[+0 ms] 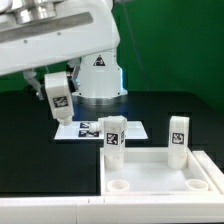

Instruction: Assemble square table

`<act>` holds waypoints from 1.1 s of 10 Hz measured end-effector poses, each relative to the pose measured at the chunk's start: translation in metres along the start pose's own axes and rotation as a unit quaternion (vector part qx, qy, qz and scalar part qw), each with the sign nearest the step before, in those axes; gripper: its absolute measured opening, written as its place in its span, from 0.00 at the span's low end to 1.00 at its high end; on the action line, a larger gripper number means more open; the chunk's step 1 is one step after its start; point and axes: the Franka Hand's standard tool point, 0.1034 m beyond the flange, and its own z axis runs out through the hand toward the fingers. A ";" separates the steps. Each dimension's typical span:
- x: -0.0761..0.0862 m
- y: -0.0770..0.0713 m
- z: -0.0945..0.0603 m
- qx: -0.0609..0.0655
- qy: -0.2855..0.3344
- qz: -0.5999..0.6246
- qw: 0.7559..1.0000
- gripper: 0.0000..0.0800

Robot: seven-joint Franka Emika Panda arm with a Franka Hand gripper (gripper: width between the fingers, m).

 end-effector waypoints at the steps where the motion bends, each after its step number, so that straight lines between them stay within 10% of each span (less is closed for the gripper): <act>1: 0.016 -0.018 -0.006 -0.003 0.048 0.002 0.999 0.36; 4: 0.052 -0.079 0.008 -0.034 0.191 0.040 0.980 0.36; 6: 0.053 -0.075 0.011 -0.069 0.233 0.034 0.970 0.36; 11: 0.051 -0.079 0.016 -0.061 0.230 0.056 0.970 0.36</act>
Offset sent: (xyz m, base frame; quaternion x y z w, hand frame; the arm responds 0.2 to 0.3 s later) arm 0.0454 0.1000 -0.0008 -0.0262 0.2735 0.0967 0.9566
